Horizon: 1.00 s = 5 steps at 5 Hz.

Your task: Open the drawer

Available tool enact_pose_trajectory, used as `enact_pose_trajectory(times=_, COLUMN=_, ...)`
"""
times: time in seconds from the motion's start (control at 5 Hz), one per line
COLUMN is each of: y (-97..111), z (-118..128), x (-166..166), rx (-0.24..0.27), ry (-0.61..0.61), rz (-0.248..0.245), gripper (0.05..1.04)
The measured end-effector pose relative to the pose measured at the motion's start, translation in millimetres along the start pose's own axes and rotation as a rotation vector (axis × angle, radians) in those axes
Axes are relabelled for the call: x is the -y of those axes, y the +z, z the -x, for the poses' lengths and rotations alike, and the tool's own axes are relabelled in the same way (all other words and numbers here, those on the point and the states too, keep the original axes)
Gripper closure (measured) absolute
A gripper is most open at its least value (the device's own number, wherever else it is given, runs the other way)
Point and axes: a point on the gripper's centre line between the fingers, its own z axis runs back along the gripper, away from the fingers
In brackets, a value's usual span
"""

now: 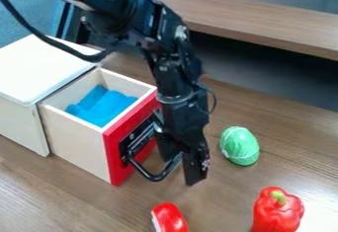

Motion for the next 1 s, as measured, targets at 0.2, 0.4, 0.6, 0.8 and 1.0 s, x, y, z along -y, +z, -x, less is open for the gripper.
enact_pose_trajectory(times=0.2, y=14.9, z=-5.0, x=-3.2, rx=0.025, ry=0.004, rz=-0.013, gripper=0.085)
enact_pose_trajectory(times=0.4, y=29.3, z=-11.9, x=2.5, rx=0.053, ry=-0.007, rz=-0.006, gripper=0.085)
enact_pose_trajectory(times=0.6, y=46.1, z=-13.9, x=8.3, rx=0.089, ry=-0.026, rz=-0.003, gripper=0.085)
enact_pose_trajectory(times=0.8, y=60.5, z=-15.3, x=12.7, rx=0.127, ry=-0.045, rz=0.0, gripper=0.085)
enact_pose_trajectory(times=1.0, y=72.8, z=-13.5, x=17.3, rx=0.146, ry=-0.069, rz=0.004, gripper=0.085)
